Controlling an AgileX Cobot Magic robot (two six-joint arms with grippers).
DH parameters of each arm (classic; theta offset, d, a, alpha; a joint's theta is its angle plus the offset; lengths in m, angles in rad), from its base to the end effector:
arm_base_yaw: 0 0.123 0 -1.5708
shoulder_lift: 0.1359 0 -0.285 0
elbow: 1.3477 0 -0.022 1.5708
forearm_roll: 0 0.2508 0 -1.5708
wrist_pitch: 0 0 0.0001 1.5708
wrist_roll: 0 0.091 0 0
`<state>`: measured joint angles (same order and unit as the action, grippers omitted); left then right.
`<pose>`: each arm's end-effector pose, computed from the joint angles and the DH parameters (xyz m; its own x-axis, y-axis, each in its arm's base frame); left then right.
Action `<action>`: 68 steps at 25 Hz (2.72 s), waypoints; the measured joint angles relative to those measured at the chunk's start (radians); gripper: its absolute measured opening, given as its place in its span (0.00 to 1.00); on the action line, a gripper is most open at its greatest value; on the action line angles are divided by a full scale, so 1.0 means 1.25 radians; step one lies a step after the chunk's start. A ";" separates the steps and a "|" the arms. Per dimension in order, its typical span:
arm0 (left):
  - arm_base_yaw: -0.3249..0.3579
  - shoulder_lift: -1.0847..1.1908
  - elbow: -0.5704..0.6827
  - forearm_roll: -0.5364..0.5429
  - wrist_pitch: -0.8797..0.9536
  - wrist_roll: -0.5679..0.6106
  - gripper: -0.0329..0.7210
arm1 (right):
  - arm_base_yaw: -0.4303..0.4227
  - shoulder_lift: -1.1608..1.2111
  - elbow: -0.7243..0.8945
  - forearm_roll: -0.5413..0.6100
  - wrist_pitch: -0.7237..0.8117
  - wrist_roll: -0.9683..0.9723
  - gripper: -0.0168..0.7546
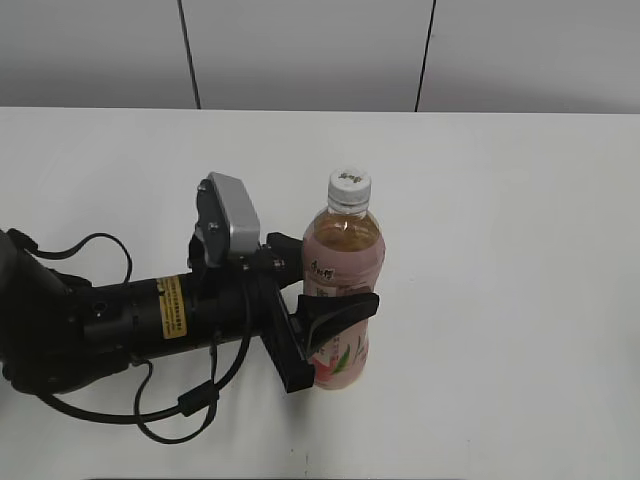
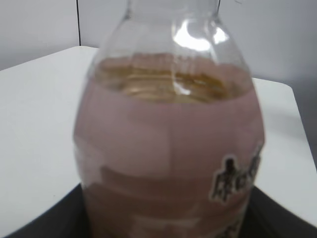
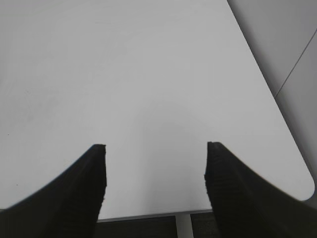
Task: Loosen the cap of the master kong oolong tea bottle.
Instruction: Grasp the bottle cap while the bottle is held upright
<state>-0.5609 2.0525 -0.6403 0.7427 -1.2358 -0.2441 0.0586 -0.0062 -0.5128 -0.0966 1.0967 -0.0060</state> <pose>0.2368 -0.2173 0.1037 -0.1184 0.1189 -0.9858 0.9468 0.3128 -0.0760 -0.0085 -0.0083 0.2782 -0.4689 -0.0776 -0.8799 -0.0062 0.9964 -0.0846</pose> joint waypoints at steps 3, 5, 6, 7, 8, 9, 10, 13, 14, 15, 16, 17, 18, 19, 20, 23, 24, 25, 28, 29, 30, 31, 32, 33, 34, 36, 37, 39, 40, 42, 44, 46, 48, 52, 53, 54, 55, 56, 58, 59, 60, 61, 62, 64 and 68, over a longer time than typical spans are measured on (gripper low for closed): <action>0.000 0.000 0.000 -0.001 0.000 0.001 0.57 | 0.000 0.000 0.000 0.000 0.000 0.000 0.64; 0.000 0.000 0.000 -0.001 0.000 0.001 0.57 | 0.000 0.000 0.000 0.000 0.000 0.000 0.64; 0.000 0.000 0.000 -0.001 0.000 0.001 0.57 | 0.000 0.000 0.000 0.000 0.000 -0.001 0.64; 0.000 0.000 0.001 -0.001 0.000 0.001 0.57 | 0.000 0.000 0.000 0.000 0.000 -0.001 0.64; 0.000 0.000 0.001 -0.001 -0.001 0.001 0.57 | 0.000 0.000 0.000 0.000 0.000 -0.001 0.64; 0.000 0.000 0.002 -0.001 -0.001 0.001 0.57 | 0.000 0.000 0.000 0.000 0.000 -0.001 0.64; 0.000 0.000 0.003 0.000 -0.002 0.002 0.57 | 0.000 0.000 0.000 0.000 0.000 -0.001 0.64; 0.000 0.000 0.003 0.000 -0.003 0.002 0.57 | 0.000 0.000 0.000 0.007 0.000 -0.005 0.64; 0.000 0.000 0.003 0.001 -0.003 0.003 0.57 | 0.000 0.000 0.000 0.021 0.000 -0.017 0.64; 0.000 0.000 0.003 0.001 -0.003 0.003 0.57 | 0.000 0.000 -0.001 0.035 -0.001 -0.026 0.64; 0.000 0.000 0.003 0.003 -0.003 0.003 0.57 | 0.000 0.016 -0.003 0.055 0.000 -0.037 0.64; 0.000 0.000 0.003 0.003 -0.003 0.004 0.57 | 0.000 0.043 -0.007 0.077 0.000 -0.049 0.64; 0.000 0.000 0.003 0.003 -0.003 0.005 0.57 | 0.000 0.081 -0.011 0.088 0.000 -0.060 0.64; 0.000 0.000 0.003 0.003 -0.003 0.007 0.57 | 0.000 0.148 -0.020 0.110 0.000 -0.073 0.64; 0.000 0.000 0.003 0.003 -0.003 0.007 0.57 | 0.000 0.212 -0.030 0.130 0.000 -0.083 0.64; 0.000 0.000 0.004 0.006 -0.003 0.007 0.57 | 0.000 0.398 -0.093 0.176 -0.001 -0.114 0.64; 0.000 0.000 0.004 0.006 -0.003 0.007 0.57 | 0.000 0.450 -0.123 0.195 -0.001 -0.131 0.64; 0.000 0.000 0.004 0.006 -0.003 0.007 0.57 | 0.000 0.500 -0.151 0.214 -0.001 -0.147 0.64; 0.000 0.000 0.004 0.006 -0.004 0.007 0.57 | 0.000 0.679 -0.257 0.300 0.002 -0.193 0.62; 0.000 0.000 0.004 0.007 -0.004 0.007 0.57 | 0.000 0.738 -0.303 0.333 0.009 -0.202 0.62; 0.000 0.000 0.004 0.008 -0.004 0.007 0.57 | 0.000 0.787 -0.340 0.366 0.025 -0.215 0.62; 0.000 0.000 0.004 0.009 -0.005 0.008 0.57 | 0.000 0.825 -0.372 0.398 0.042 -0.223 0.62; 0.000 0.000 0.004 0.011 -0.005 0.011 0.57 | 0.005 0.868 -0.410 0.422 0.062 -0.229 0.62; 0.000 0.000 0.004 0.013 -0.005 0.014 0.57 | 0.017 0.907 -0.445 0.433 0.075 -0.232 0.61; 0.000 0.000 0.004 0.015 -0.005 0.018 0.57 | 0.034 0.943 -0.474 0.435 0.081 -0.231 0.61; 0.000 0.000 0.004 0.021 -0.005 0.024 0.57 | 0.108 1.002 -0.540 0.415 0.085 -0.201 0.61; 0.000 0.000 0.004 0.022 -0.005 0.026 0.57 | 0.150 1.028 -0.567 0.396 0.085 -0.179 0.61; 0.000 0.000 0.004 0.022 -0.005 0.028 0.57 | 0.250 1.089 -0.628 0.334 0.089 -0.117 0.61; 0.000 0.000 0.004 0.022 -0.005 0.028 0.57 | 0.309 1.131 -0.670 0.304 0.092 -0.077 0.61; 0.000 0.000 0.004 0.023 -0.005 0.028 0.57 | 0.379 1.197 -0.739 0.275 0.095 -0.027 0.61; 0.000 0.000 0.004 0.023 -0.005 0.028 0.57 | 0.420 1.258 -0.810 0.269 0.096 0.015 0.61; 0.000 0.000 0.004 0.023 -0.005 0.029 0.57 | 0.440 1.310 -0.869 0.269 0.096 0.056 0.61; 0.000 0.000 0.004 0.023 -0.005 0.029 0.57 | 0.445 1.345 -0.913 0.278 0.096 0.099 0.61; 0.000 0.000 0.004 0.023 -0.005 0.029 0.57 | 0.445 1.383 -0.926 0.281 0.096 0.147 0.59; 0.000 0.000 0.004 0.023 -0.005 0.029 0.57 | 0.445 1.387 -0.925 0.283 0.096 0.153 0.58; 0.000 0.000 0.004 0.023 -0.005 0.029 0.57 | 0.447 1.388 -0.925 0.284 0.096 0.156 0.58; 0.000 0.000 0.004 0.023 -0.005 0.029 0.57 | 0.451 1.389 -0.925 0.284 0.096 0.160 0.58; 0.000 0.000 0.004 0.022 -0.005 0.029 0.57 | 0.458 1.389 -0.922 0.284 0.096 0.162 0.58; 0.000 0.000 0.004 0.021 -0.005 0.029 0.57 | 0.479 1.389 -0.910 0.283 0.096 0.167 0.58; 0.000 0.000 0.004 0.021 -0.005 0.029 0.57 | 0.490 1.389 -0.900 0.277 0.096 0.169 0.58; 0.000 0.000 0.004 0.021 -0.005 0.030 0.57 | 0.502 1.389 -0.888 0.270 0.096 0.174 0.58; 0.000 0.000 0.004 0.021 -0.005 0.030 0.57 | 0.511 1.389 -0.878 0.264 0.096 0.178 0.58; 0.000 0.000 0.004 0.021 -0.005 0.031 0.57 | 0.515 1.389 -0.868 0.259 0.098 0.184 0.58; 0.000 0.000 0.004 0.019 -0.005 0.035 0.57 | 0.517 1.389 -0.858 0.251 0.098 0.190 0.58; 0.000 0.000 0.004 0.020 -0.006 0.052 0.57 | 0.517 1.389 -0.855 0.238 0.099 0.199 0.58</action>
<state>-0.5609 2.0525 -0.6350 0.7675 -1.2438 -0.1785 0.7047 1.7302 -1.5813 0.2014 1.2205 0.2427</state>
